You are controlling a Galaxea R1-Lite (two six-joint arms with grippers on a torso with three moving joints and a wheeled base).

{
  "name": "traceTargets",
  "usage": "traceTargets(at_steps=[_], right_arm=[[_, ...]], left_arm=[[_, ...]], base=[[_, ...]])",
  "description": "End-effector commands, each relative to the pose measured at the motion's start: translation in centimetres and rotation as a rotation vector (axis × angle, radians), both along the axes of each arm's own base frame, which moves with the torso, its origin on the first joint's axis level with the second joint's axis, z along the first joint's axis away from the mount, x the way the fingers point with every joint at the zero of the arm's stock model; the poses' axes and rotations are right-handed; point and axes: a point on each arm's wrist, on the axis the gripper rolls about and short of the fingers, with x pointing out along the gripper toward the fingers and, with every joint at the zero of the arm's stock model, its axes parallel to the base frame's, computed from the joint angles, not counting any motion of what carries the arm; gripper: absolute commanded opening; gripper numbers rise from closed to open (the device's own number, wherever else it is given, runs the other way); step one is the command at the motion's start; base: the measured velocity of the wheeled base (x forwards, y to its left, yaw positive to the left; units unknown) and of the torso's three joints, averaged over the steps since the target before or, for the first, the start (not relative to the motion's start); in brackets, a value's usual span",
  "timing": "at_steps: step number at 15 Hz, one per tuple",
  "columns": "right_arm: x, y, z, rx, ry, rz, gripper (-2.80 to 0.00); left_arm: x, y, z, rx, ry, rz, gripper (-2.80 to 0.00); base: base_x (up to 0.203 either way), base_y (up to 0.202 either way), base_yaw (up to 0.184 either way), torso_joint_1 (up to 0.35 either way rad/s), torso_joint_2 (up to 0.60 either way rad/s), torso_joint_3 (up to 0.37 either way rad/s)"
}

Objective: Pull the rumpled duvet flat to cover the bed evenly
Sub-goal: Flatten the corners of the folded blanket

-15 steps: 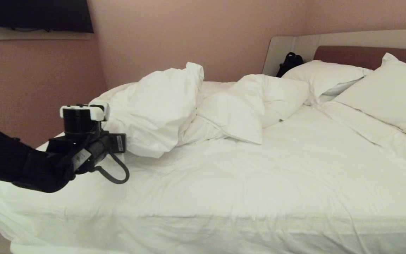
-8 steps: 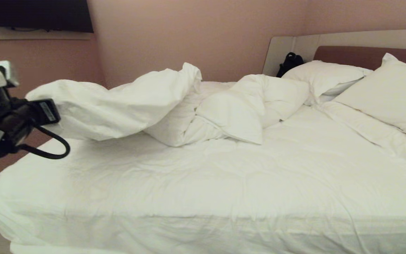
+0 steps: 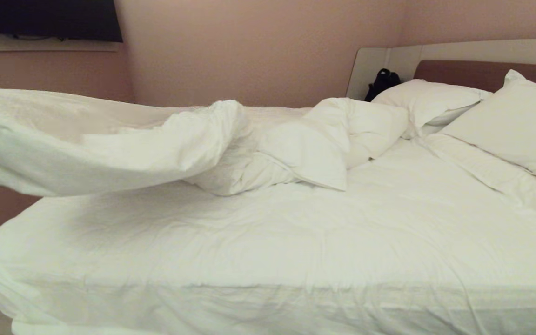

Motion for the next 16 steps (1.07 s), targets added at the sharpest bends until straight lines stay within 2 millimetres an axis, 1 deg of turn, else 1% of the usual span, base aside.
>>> traceTargets(at_steps=[1, 3, 4, 6, 8, 12, 14, 16], right_arm=[[0.0, 0.0, 0.0, -0.001, -0.001, -0.001, -2.80], [0.0, 0.0, 0.0, -0.001, -0.001, -0.001, -2.80], [0.0, 0.0, 0.0, -0.001, -0.001, 0.000, -2.80], [0.0, 0.0, 0.0, -0.001, -0.001, -0.001, -2.80], [0.0, 0.0, 0.0, -0.001, -0.001, 0.000, -2.80], [0.0, 0.0, 0.0, -0.001, -0.001, 0.001, -2.80], [0.0, 0.0, 0.0, -0.001, -0.001, -0.001, -2.80], [0.0, 0.0, 0.0, -0.001, -0.001, -0.001, -2.80]], left_arm=[[-1.9, 0.8, 0.8, 0.019, -0.043, 0.079, -2.80], [-2.3, 2.1, 0.5, 0.008, -0.033, 0.138, -2.80], [-2.3, 3.3, -0.2, -0.008, -0.011, 0.184, -2.80], [-1.4, 6.0, -2.2, -0.055, 0.053, 0.246, -2.80], [-0.4, 8.2, -4.0, -0.092, 0.094, 0.276, -2.80], [1.5, 11.9, -6.4, -0.105, 0.100, 0.303, -2.80], [1.6, 13.4, -6.9, -0.110, 0.102, 0.331, -2.80], [1.6, 15.6, -7.8, -0.128, 0.117, 0.376, -2.80]], base=[[0.000, 0.000, 0.000, 0.000, 0.00, 0.000], [0.000, 0.000, 0.000, 0.000, 0.00, 0.000], [0.000, 0.000, 0.000, 0.000, 0.00, 0.000], [0.000, 0.000, 0.000, 0.000, 0.00, 0.000], [0.000, 0.000, 0.000, 0.000, 0.00, 0.000], [0.000, 0.000, 0.000, 0.000, 0.00, 0.000], [0.000, 0.000, 0.000, 0.000, 0.00, 0.000], [0.000, 0.000, 0.000, 0.000, 0.00, 0.000]])
